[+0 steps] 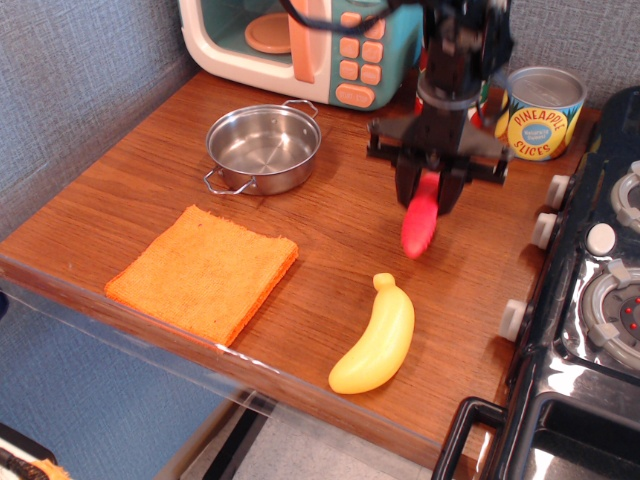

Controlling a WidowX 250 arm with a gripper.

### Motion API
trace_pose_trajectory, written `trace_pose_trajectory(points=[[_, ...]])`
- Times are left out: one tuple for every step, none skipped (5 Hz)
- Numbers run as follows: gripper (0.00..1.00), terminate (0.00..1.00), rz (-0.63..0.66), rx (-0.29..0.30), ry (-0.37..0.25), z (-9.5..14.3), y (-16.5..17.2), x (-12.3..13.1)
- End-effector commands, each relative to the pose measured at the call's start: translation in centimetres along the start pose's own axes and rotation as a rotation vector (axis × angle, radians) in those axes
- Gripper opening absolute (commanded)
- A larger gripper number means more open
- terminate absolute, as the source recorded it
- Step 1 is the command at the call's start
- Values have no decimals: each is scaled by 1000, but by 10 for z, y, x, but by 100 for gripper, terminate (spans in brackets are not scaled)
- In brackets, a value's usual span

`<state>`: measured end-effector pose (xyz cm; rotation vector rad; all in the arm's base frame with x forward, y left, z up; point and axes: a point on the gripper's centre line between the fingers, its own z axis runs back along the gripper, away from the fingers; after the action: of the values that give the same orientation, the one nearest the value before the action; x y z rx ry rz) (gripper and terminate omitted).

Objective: Pick up the spoon and put it in front of the can.

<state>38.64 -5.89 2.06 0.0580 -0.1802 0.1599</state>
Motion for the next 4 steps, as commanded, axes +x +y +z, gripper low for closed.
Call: trace_pose_trajectory(points=[[0, 0, -6, -47, -96, 4, 7, 29], [100, 0, -28, -78, -70, 1, 11, 26], [100, 0, -76, -106, -73, 8, 9, 24], [100, 0, -113, -138, -103, 28, 11, 27]])
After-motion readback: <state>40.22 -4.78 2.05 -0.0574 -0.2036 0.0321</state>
